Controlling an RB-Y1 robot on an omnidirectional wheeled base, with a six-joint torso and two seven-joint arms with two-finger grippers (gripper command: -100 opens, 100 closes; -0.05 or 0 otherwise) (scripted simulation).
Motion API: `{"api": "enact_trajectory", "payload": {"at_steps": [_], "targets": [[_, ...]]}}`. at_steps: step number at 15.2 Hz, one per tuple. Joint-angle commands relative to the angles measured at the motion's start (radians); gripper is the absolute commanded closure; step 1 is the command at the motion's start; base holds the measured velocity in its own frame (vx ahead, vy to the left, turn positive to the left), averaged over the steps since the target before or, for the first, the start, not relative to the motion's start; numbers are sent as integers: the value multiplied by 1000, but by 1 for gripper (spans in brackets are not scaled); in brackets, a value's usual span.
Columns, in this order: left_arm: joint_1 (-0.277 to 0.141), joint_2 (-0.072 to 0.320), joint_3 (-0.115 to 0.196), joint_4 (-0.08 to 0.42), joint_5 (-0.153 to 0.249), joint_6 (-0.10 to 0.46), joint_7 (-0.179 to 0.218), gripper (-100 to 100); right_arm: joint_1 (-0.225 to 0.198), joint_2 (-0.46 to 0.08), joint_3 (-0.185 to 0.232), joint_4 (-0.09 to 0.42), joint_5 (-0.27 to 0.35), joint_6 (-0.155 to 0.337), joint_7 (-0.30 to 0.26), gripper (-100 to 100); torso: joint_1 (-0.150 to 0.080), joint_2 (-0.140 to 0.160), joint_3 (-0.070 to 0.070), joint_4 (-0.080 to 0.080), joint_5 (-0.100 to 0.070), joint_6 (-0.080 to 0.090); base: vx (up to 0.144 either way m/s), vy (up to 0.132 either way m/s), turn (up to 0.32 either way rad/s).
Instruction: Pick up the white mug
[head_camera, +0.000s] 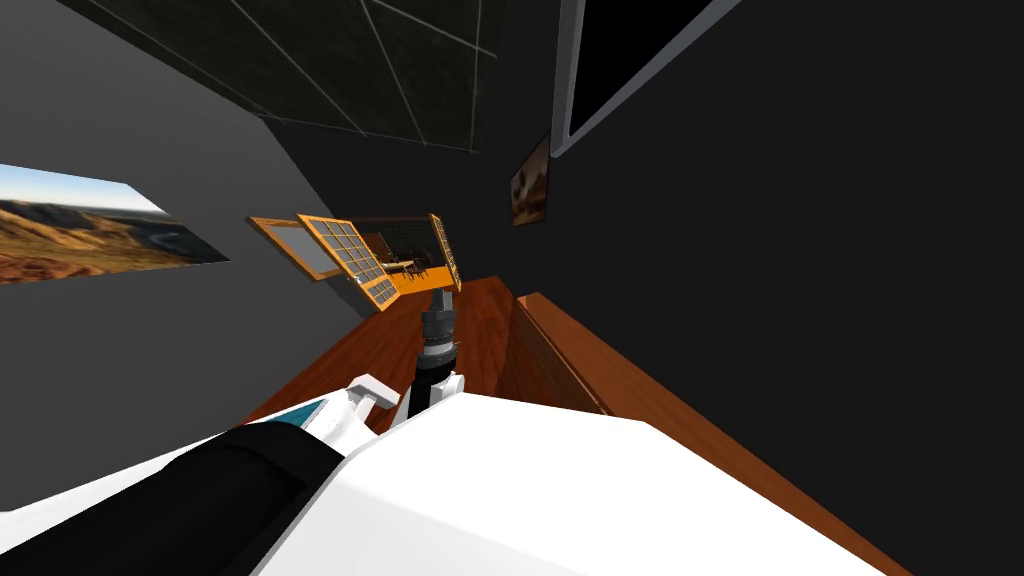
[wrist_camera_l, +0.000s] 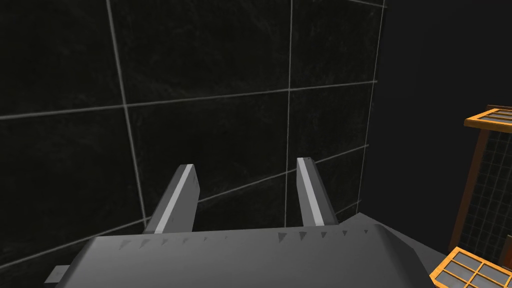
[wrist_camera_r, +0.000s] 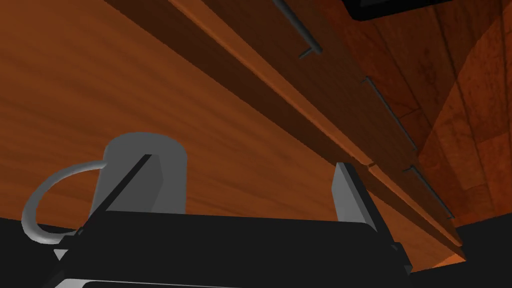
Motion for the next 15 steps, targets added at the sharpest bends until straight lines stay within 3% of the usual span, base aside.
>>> {"api": "enact_trajectory", "payload": {"at_steps": [1, 2, 3, 5, 6, 12, 15], "targets": [[0, 0, 0, 0, 0, 0, 0, 0, 36, -38, 9, 7, -2, 21, 11, -100, 0, 0, 0, 0, 0, 0, 150, 36, 200], [0, 0, 0, 0, 0, 0, 0, 0, 36, -38, 9, 7, -2, 21, 11, -100, 0, -1, -1, 0, 0, 1, 106, 22, 48], [0, 0, 0, 0, 0, 0, 0, 0, 33, -51, 28, 57, 3, 16, 22, -100, 0, 0, 0, 0, 0, 2, 97, 21, 92], [0, 0, 0, 0, 0, 0, 0, 0, 33, -51, 28, 57, 3, 16, 22, -100, 0, 2, 1, 0, 0, 1, 66, 15, 79], [0, 0, 0, 0, 0, 0, 0, 0, 29, -61, 46, 84, 8, 11, 33, -100, 0, 4, 2, 1, 0, 2, 56, 15, 103], [0, 0, 0, 0, 0, 0, 0, 0, 24, -68, 63, 144, 13, 6, 43, -100, -1, 6, 3, 1, 0, 1, 48, 6, 76], [0, 0, 0, 0, 0, 0, 0, 0, 5, -67, 114, 237, 28, -10, 68, -100, -1, 4, 2, 1, 0, 1, 99, 17, 157]]}}
